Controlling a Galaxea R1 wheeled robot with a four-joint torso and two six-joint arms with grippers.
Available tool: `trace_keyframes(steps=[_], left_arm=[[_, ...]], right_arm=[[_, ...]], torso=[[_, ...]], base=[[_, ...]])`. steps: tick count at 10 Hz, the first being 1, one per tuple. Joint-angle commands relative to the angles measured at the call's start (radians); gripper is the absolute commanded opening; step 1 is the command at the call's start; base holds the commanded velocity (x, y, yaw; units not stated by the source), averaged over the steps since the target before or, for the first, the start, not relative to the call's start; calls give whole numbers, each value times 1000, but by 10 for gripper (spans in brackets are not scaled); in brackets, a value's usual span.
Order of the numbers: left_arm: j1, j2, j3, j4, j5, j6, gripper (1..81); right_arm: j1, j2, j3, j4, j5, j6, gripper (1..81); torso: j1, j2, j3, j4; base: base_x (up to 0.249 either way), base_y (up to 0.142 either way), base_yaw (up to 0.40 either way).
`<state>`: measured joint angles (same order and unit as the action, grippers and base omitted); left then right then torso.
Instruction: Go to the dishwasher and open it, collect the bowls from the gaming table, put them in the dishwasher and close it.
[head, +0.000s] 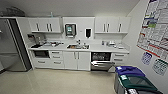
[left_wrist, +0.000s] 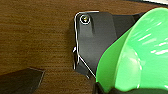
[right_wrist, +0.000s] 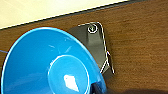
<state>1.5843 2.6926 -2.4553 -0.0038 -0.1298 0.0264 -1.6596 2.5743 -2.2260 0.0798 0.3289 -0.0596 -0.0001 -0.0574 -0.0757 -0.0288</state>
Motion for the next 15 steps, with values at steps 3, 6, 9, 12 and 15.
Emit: trace_keyframes(steps=[3, 6, 9, 12, 15], left_arm=[[-42, -32, -4, 4, 48, 6, 10], [-42, -32, -4, 5, 48, 6, 10], [-42, -29, -4, 7, 48, 6, 10], [-42, -28, -5, 8, 48, 6, 10], [-42, -40, -7, 2, 47, 6, 10]], right_arm=[[34, -35, 5, -17, -44, -3, 10], [34, -32, 3, -17, -42, -3, 10], [36, -30, 3, -15, -42, -2, 10], [40, -33, 3, -15, -42, 3, 10], [46, -70, 2, -3, -44, 9, 10]], torso=[[0, 0, 0, 0], [0, 0, 0, 0], [0, 0, 0, 0], [0, 0, 0, 0], [0, 0, 0, 0]], base=[[123, 0, 0], [123, 0, 0], [123, 0, 0], [125, 0, 0], [126, 0, 0]])
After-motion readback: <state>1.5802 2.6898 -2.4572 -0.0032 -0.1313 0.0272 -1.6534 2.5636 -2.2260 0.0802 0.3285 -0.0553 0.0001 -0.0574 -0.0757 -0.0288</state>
